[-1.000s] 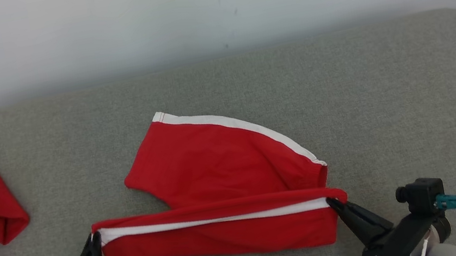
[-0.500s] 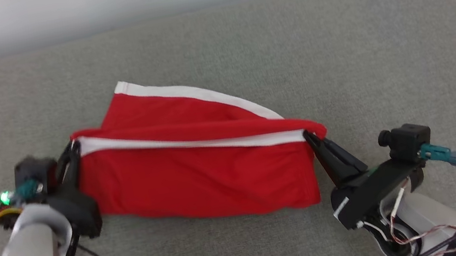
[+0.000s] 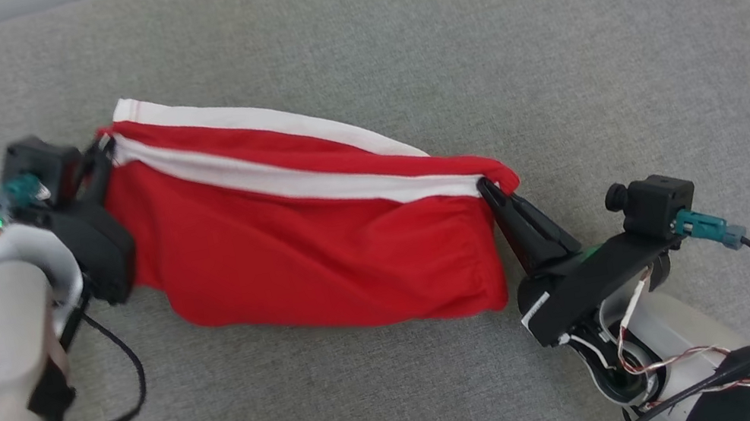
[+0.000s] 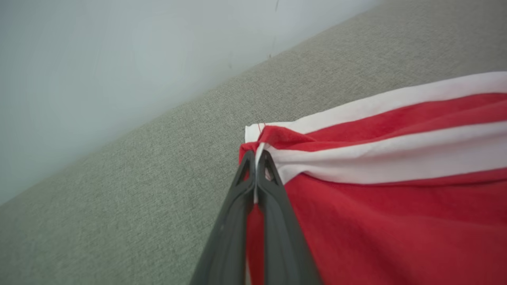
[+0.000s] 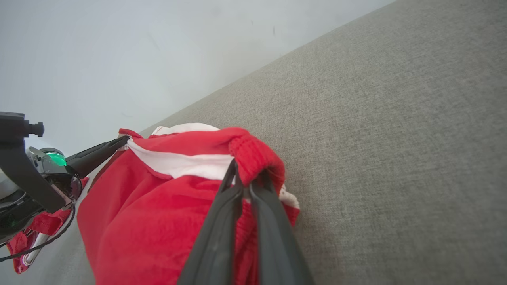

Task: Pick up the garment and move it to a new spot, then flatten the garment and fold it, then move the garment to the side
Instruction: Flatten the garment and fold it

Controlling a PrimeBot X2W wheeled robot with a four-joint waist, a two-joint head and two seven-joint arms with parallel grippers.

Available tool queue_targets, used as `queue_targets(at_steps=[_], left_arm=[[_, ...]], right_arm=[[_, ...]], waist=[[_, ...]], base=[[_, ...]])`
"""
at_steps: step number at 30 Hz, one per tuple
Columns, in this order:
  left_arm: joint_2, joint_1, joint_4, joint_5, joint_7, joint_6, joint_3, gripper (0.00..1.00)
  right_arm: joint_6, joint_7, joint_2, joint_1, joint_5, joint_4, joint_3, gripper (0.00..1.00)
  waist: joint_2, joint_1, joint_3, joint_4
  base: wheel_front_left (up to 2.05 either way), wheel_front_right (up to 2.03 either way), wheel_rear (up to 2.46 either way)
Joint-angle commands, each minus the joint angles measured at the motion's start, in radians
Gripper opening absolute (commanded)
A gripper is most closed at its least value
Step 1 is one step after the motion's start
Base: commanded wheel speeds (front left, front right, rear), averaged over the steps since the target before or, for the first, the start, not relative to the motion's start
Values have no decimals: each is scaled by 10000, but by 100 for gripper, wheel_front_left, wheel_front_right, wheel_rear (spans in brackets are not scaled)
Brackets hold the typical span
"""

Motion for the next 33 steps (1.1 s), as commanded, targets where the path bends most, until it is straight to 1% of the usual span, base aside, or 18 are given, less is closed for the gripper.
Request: queue_targets(at_steps=[1, 3, 7, 12, 17, 18, 19, 20, 21, 23, 27, 30, 33], left_arm=[[190, -291, -22, -231, 69, 13, -293, 0], [372, -607, -44, -534, 88, 13, -714, 0], [651, -1197, 146, -878, 106, 13, -1200, 0], [679, -1570, 517, -1237, 58, 14, -1645, 0], [558, -1742, 839, -1515, -24, 13, -1966, 0], [526, -1740, 916, -1567, -41, 12, -2027, 0], [524, -1758, 979, -1617, -73, 13, -2088, 32], [527, -1767, 1025, -1678, -119, 13, -2130, 75], [494, -1740, 1084, -1730, -135, 12, -2168, 100], [435, -1660, 1232, -1878, -276, 12, -2111, 100], [357, -1315, 1456, -2099, -593, 12, -2075, 100], [348, -1142, 1593, -2343, -815, 100, -1866, 100], [189, -742, 1497, -2541, -922, 264, -1639, 100]], right_arm=[[-11, -12, 87, -173, 8, -3, -25, 0], [-13, -10, 186, -272, -17, -18, -52, 0], [-13, -10, 390, -399, -106, 37, -173, 0], [-13, -9, 522, -539, -147, 253, -157, 0], [-13, -7, 602, -510, -166, 364, -203, 0], [-13, -7, 621, -530, -189, 344, -207, 24], [-13, -7, 626, -575, -270, 301, -251, 92], [-13, -7, 647, -579, -321, 278, -283, 100], [-11, -9, 642, -584, -478, 250, -358, 100], [-13, -9, 638, -493, -713, 222, -572, 100], [-13, -9, 638, -207, -1506, 218, -1322, 100], [-11, -9, 686, 47, -2391, 192, -2099, 100], [-11, -10, 776, 423, -3449, 149, -2940, 100]], waist=[[-2, -1, 312, -219], [-2, -1, 458, -287], [-2, -1, 675, -429], [-2, -1, 804, -538], [-2, -1, 885, -573], [-2, -1, 900, -573], [-2, -1, 917, -574], [-2, -1, 929, -571], [-2, -1, 925, -558], [-2, -1, 882, -510], [-2, -1, 655, -391], [-2, -1, 411, -284], [-2, -1, 105, -173]], base=[[0, 0, 0], [0, 0, 0], [0, 0, 0], [0, 0, 0], [0, 0, 0], [0, 0, 0], [0, 0, 0], [0, 0, 0], [0, 0, 0], [0, 0, 0], [0, 0, 0], [0, 0, 0], [0, 0, 0]])
